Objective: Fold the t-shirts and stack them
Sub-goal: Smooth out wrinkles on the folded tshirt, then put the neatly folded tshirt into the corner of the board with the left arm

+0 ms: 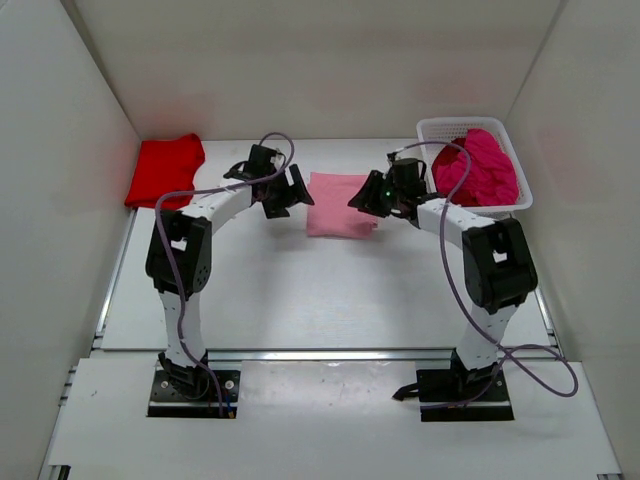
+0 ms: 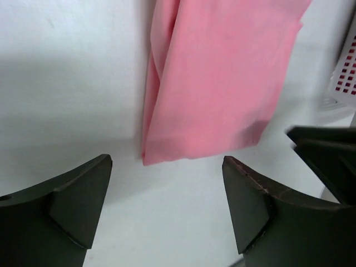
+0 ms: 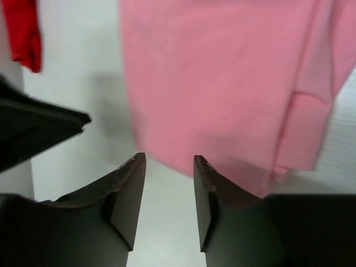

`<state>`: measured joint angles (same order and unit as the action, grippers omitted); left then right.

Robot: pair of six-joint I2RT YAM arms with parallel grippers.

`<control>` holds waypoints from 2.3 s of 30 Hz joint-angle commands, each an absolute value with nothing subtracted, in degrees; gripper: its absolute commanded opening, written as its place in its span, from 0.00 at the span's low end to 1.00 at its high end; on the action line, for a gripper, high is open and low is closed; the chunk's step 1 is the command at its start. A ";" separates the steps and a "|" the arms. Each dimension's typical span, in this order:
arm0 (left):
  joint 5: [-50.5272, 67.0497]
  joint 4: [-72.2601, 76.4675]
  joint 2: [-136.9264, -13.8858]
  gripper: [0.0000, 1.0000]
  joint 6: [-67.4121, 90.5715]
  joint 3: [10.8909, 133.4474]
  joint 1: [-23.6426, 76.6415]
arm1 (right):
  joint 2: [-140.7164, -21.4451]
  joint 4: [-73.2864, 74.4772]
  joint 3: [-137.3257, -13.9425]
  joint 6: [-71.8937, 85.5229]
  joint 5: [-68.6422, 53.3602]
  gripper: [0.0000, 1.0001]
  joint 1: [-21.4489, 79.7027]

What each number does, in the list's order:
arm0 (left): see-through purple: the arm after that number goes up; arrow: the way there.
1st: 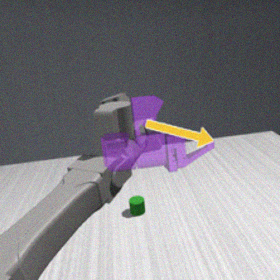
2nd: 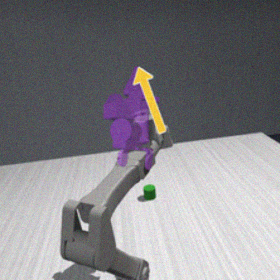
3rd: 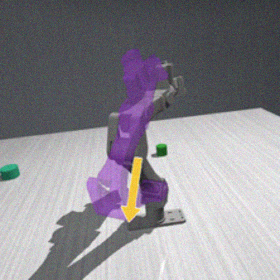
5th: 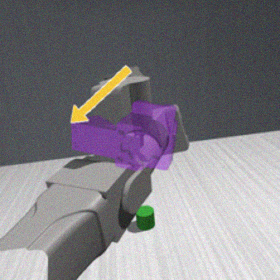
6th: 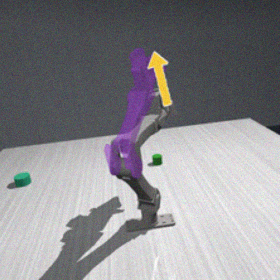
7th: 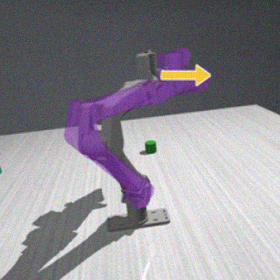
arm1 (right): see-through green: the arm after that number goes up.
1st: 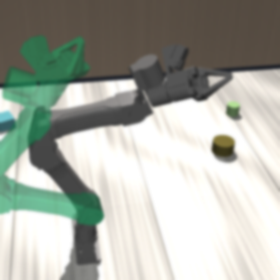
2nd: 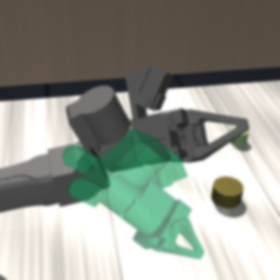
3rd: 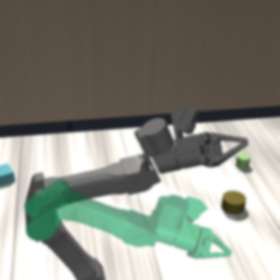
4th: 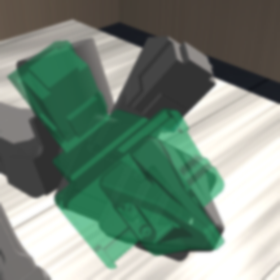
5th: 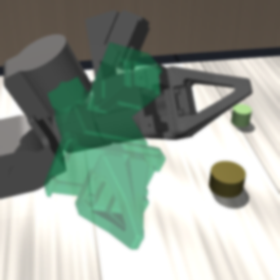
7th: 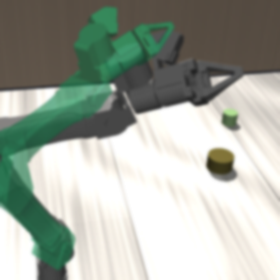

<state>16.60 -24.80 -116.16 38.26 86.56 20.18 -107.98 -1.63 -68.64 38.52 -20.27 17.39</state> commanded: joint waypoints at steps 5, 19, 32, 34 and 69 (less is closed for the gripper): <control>11.07 -27.51 -116.00 0.94 28.40 95.09 18.46 | -90.99 8.59 -68.04 30.07 -19.07 0.54 19.07; 18.46 -21.54 -130.60 0.91 30.05 102.75 20.30 | -67.07 21.89 -52.21 27.07 -22.49 0.69 11.78; 24.69 -5.31 -135.53 0.65 40.76 95.63 23.29 | -60.65 27.77 -52.56 26.10 -22.32 0.68 9.49; 25.57 -1.00 -135.09 0.48 44.10 92.48 22.51 | -60.64 27.51 -52.73 26.71 -22.76 0.69 8.70; 28.56 -19.33 -140.80 0.01 44.21 143.98 -12.39 | -58.54 32.17 -52.03 25.57 -26.01 0.69 9.58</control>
<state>28.03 -17.19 -143.68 47.44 141.71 -15.25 -60.90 31.99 -52.29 26.06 -24.38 9.34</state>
